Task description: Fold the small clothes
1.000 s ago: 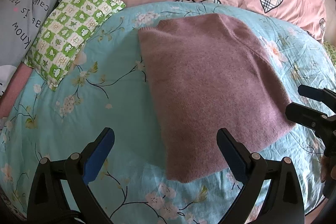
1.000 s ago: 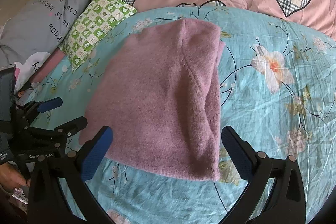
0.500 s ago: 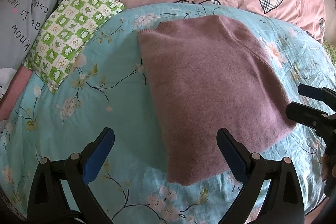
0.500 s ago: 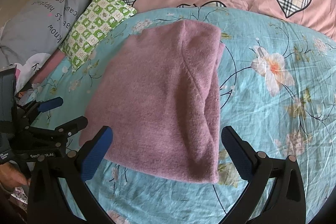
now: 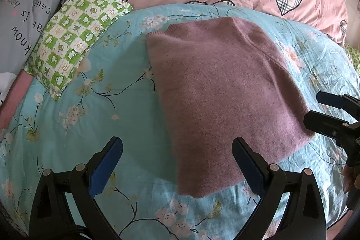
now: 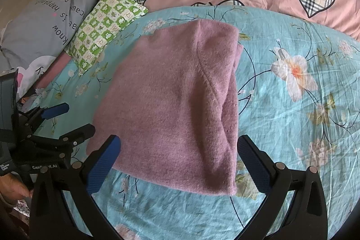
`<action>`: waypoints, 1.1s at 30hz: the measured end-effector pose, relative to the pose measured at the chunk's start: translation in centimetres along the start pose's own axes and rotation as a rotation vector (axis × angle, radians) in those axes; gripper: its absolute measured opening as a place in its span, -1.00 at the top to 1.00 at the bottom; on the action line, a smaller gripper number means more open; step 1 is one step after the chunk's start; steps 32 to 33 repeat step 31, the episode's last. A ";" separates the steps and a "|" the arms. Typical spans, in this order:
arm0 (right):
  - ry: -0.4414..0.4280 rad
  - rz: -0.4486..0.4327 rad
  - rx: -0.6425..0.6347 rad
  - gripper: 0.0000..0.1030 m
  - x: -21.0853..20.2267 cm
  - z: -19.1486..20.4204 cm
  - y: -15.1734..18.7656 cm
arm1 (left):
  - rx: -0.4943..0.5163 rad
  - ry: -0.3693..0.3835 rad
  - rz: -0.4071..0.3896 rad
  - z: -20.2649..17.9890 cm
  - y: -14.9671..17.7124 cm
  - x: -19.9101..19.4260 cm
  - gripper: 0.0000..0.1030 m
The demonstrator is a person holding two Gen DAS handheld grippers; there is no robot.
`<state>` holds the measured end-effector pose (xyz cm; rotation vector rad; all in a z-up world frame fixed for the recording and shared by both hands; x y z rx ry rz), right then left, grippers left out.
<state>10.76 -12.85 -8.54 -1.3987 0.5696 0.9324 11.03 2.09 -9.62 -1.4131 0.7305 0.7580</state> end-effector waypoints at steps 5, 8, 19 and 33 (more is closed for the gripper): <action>0.001 0.001 0.002 -1.00 0.0 0.1 0.0 | -0.007 0.002 0.006 0.1 0.0 0.0 -0.90; 0.000 0.001 0.002 -1.00 0.0 0.1 -0.1 | -0.010 0.000 0.009 0.2 0.1 0.0 -0.90; -0.002 -0.003 0.001 -1.00 -0.1 0.0 -0.7 | -0.026 -0.008 -0.004 0.6 -0.4 -0.3 -0.90; -0.005 -0.004 0.019 -1.00 0.0 -0.5 -0.9 | -0.041 -0.026 -0.010 1.3 -0.4 -0.9 -0.90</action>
Point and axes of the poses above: each gripper's, at about its wrist camera, not at the fingertips, and x roughly the way its jaws point, z to its left, y to its underside, the point moved 3 cm from there along x, roughly the way its jaws point, and after that the axes turned 3 degrees about y, right-handed, at the moved point
